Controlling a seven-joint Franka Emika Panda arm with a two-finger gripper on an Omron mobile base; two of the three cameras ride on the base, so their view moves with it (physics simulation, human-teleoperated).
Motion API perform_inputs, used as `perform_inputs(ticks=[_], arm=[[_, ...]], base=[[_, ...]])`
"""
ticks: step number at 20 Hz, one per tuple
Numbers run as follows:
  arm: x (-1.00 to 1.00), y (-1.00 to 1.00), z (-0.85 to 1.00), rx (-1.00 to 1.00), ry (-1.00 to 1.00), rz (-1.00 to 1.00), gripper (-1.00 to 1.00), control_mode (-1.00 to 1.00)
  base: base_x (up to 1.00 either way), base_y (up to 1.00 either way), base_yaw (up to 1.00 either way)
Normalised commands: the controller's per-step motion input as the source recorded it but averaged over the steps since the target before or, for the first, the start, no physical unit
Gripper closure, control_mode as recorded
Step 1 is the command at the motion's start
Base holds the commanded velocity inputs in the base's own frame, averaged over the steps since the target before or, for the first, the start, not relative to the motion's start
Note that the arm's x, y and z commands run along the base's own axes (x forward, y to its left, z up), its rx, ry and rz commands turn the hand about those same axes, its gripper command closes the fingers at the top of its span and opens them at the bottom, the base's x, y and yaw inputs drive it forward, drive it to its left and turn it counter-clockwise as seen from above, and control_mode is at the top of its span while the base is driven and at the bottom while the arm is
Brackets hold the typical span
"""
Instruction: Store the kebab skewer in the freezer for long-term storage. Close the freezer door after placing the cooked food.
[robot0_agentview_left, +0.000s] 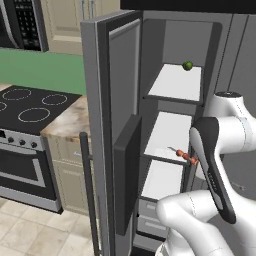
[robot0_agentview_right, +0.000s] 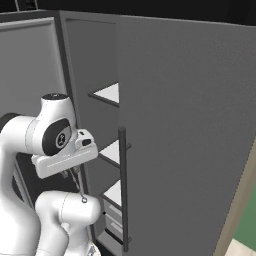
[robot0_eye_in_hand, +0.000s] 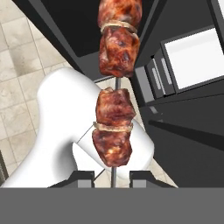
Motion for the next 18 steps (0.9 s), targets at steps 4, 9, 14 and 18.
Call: perform_inputs(ticks=[4, 9, 14, 18], arm=[[0.0, 0.0, 0.0, 0.0, 0.0, 0.0, 1.0, 1.0], [0.0, 0.0, 0.0, 0.0, 0.0, 0.0, 1.0, 1.0], [0.0, 0.0, 0.0, 0.0, 0.0, 0.0, 1.0, 1.0], [0.0, 0.0, 0.0, 0.0, 0.0, 0.0, 1.0, 1.0]], base=[[0.0, 0.0, 0.0], [0.0, 0.0, 0.0], [0.0, 0.0, 0.0], [0.0, 0.0, 0.0]])
